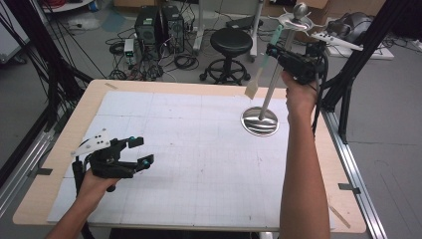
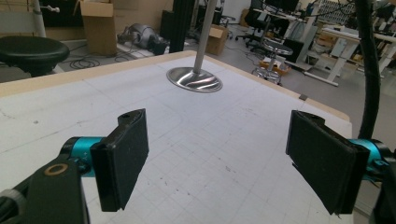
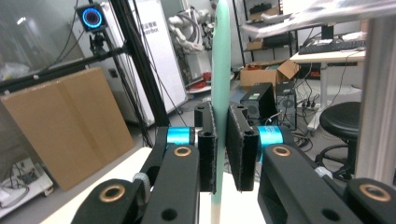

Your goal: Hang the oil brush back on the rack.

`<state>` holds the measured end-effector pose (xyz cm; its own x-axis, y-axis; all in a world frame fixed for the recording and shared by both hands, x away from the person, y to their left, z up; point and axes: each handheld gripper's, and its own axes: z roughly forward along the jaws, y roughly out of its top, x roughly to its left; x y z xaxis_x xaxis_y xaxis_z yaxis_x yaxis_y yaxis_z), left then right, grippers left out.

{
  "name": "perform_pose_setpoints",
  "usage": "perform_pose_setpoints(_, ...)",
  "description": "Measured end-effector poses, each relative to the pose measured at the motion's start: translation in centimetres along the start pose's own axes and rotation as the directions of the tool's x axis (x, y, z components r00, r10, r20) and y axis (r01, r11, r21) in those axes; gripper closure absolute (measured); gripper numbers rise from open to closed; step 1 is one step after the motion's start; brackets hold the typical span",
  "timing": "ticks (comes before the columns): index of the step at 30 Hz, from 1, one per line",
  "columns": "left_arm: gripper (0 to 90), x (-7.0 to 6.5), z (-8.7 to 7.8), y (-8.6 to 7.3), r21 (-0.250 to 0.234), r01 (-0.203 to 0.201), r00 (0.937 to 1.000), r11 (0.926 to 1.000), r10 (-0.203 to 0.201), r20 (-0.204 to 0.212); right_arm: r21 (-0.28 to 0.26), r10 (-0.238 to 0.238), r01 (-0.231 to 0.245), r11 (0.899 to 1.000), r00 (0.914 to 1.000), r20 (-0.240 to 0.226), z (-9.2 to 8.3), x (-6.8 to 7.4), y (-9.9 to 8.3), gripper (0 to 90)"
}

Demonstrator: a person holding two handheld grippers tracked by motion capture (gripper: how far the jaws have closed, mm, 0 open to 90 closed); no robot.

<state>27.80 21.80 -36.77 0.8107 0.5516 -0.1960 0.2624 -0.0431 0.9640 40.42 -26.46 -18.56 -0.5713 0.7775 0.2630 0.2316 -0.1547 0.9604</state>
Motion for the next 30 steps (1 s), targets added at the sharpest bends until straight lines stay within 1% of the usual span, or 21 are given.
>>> perform_pose_setpoints(2,21.7,0.0,0.1,0.0,-0.003,0.004,1.0,1.0,-0.004,0.0,-0.001,0.006,-0.006,1.0,1.0,0.008,0.1,-0.2,0.1,83.1)
perform_pose_setpoints(4,21.7,0.1,0.1,0.0,-0.001,0.003,1.0,1.0,-0.003,0.003,0.01,0.0,0.0,1.0,0.9999,0.016,0.3,-0.3,0.2,83.2)
perform_pose_setpoints(7,21.7,0.1,0.2,-0.1,0.001,0.004,1.0,1.0,-0.004,0.004,0.022,0.002,-0.003,1.0,0.9999,0.016,0.4,-0.4,0.0,83.2)
perform_pose_setpoints(10,21.7,0.1,0.2,-0.1,0.003,0.003,1.0,1.0,-0.003,0.005,0.016,0.012,-0.012,1.0,0.9997,0.023,0.4,-0.5,-0.1,83.1)
perform_pose_setpoints(11,21.8,0.0,0.3,-0.1,0.003,0.001,1.0,1.0,-0.001,0.005,0.017,0.016,-0.016,1.0,0.9993,0.035,0.3,-0.7,-0.1,83.1)
perform_pose_setpoints(12,21.8,0.0,0.3,-0.1,0.004,0.002,1.0,1.0,-0.002,0.007,0.017,0.016,-0.016,1.0,0.9993,0.035,0.3,-0.7,-0.1,83.1)
perform_pose_setpoints(13,22.1,0.0,0.3,-0.1,0.007,0.001,1.0,1.0,-0.001,0.009,0.025,0.016,-0.017,1.0,0.9985,0.052,0.3,-0.9,-0.1,83.1)
perform_pose_setpoints(16,22.2,0.0,0.5,-0.2,0.01,-0.001,1.0,1.0,0.001,0.01,0.031,0.016,-0.018,0.999,0.9978,0.065,0.2,-1.1,-0.2,82.9)
perform_pose_setpoints(17,22.2,0.0,0.5,-0.2,0.01,-0.002,0.9999,0.9999,0.002,0.01,0.025,0.015,-0.016,1.0,0.9975,0.068,0.1,-1.1,-0.3,81.9)
perform_pose_setpoints(18,22.2,0.0,0.6,-0.2,0.008,-0.001,1.0,1.0,0.001,0.01,0.021,0.015,-0.016,1.0,0.9973,0.072,0.0,-1.1,-0.4,79.3)
perform_pose_setpoints(19,22.2,0.0,0.5,-0.2,0.003,0.003,1.0,1.0,-0.003,0.008,0.005,0.009,-0.01,1.0,0.9941,0.108,-0.5,-0.9,-0.9,58.1)
perform_pose_setpoints(20,22.1,0.0,0.5,-0.2,0.003,0.003,1.0,1.0,-0.003,0.008,0.005,0.009,-0.01,1.0,0.9941,0.108,-0.5,-0.9,-0.9,58.1)
perform_pose_setpoints(21,22.2,0.1,0.5,-0.3,-0.006,0.006,0.9999,1.0,-0.006,0.011,0.004,0.001,-0.002,1.0,0.991,0.134,-1.2,-0.9,-1.9,51.3)
perform_pose_setpoints(22,22.2,0.1,0.5,-0.4,-0.006,0.01,0.9999,0.9999,-0.01,0.013,0.004,0.001,-0.002,1.0,0.991,0.134,-1.2,-0.9,-1.9,51.3)
perform_pose_setpoints(23,22.1,0.2,0.4,-0.4,-0.006,0.014,0.9999,0.9999,-0.014,0.01,0.01,-0.003,0.002,1.0,0.9894,0.145,-1.6,-0.9,-2.5,47.4)
perform_pose_setpoints(24,22.1,0.2,0.3,-0.5,-0.008,0.011,0.9999,0.9999,-0.011,0.004,0.014,-0.017,0.015,1.0,0.9873,0.158,-2.1,-0.8,-3.2,45.9)
perform_pose_setpoints(26,22.0,0.4,0.1,-0.8,-0.012,0.014,0.9999,0.9998,-0.014,-0.002,0.033,-0.047,0.042,0.999,0.9827,0.179,-3.2,-0.6,-4.7,40.0)
perform_pose_setpoints(27,21.3,0.6,-0.1,-1.1,-0.024,0.019,0.9998,0.9995,-0.019,-0.002,0.054,-0.068,0.059,0.997,0.9795,0.189,-4.3,-0.5,-6.3,38.3)
perform_pose_setpoints(28,20.8,0.6,-0.1,-1.1,-0.024,0.019,0.9998,0.9995,-0.019,-0.002,0.054,-0.068,0.059,0.997,0.9795,0.189,-4.3,-0.5,-6.3,38.3)
perform_pose_setpoints(29,20.8,0.7,-0.2,-1.2,-0.026,0.016,0.9999,0.9995,-0.016,-0.005,0.052,-0.068,0.06,0.997,0.9805,0.184,-4.9,-0.4,-7.1,37.6)
perform_pose_setpoints(30,20.2,0.8,-0.2,-1.2,-0.026,0.015,0.9998,0.9996,-0.016,-0.016,0.056,-0.058,0.049,0.997,0.9852,0.161,-5.9,-0.3,-8.6,30.5)
